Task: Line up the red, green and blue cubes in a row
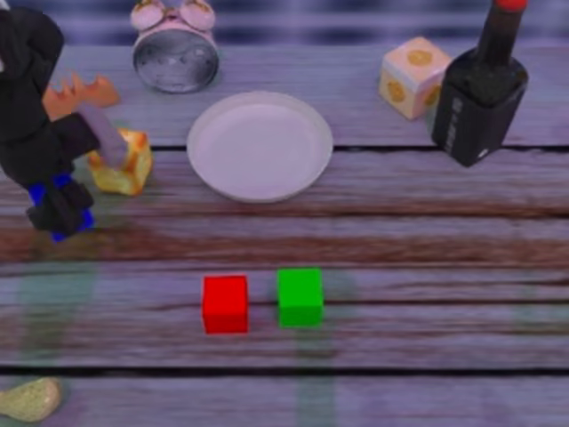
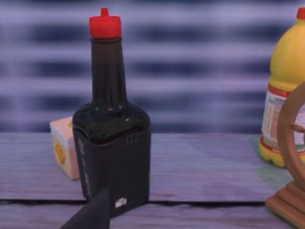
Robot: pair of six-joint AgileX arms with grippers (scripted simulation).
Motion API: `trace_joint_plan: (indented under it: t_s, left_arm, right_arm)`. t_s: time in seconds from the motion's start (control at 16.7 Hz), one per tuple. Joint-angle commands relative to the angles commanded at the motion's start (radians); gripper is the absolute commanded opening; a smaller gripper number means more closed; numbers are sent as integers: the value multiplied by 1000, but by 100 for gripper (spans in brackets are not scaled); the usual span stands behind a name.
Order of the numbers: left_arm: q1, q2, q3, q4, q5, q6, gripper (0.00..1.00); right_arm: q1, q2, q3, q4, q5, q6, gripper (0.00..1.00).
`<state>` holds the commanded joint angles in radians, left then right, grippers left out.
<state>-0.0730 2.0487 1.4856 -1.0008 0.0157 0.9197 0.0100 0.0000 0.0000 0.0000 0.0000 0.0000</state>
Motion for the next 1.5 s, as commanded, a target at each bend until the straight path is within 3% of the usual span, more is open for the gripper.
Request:
trace_joint_plan:
  t_s: [0.42, 0.6, 1.08, 1.26, 1.5]
  left_arm:
    - [-41, 25, 40, -24, 0, -7, 0]
    - [-171, 101, 165, -86, 0, -40, 0]
    - [-711, 337, 615, -288, -2, -193, 0]
    - [-809, 377, 711, -326, -5, -232, 0]
    - [-821, 382, 723, -331, -6, -237, 0]
  right_arm:
    - [0, 0, 0, 0, 0, 0, 100]
    - [0, 0, 0, 0, 0, 0, 100]
    - [0, 0, 0, 0, 0, 0, 100]
    - [0, 0, 0, 0, 0, 0, 100]
    - [0, 0, 0, 0, 0, 0, 100]
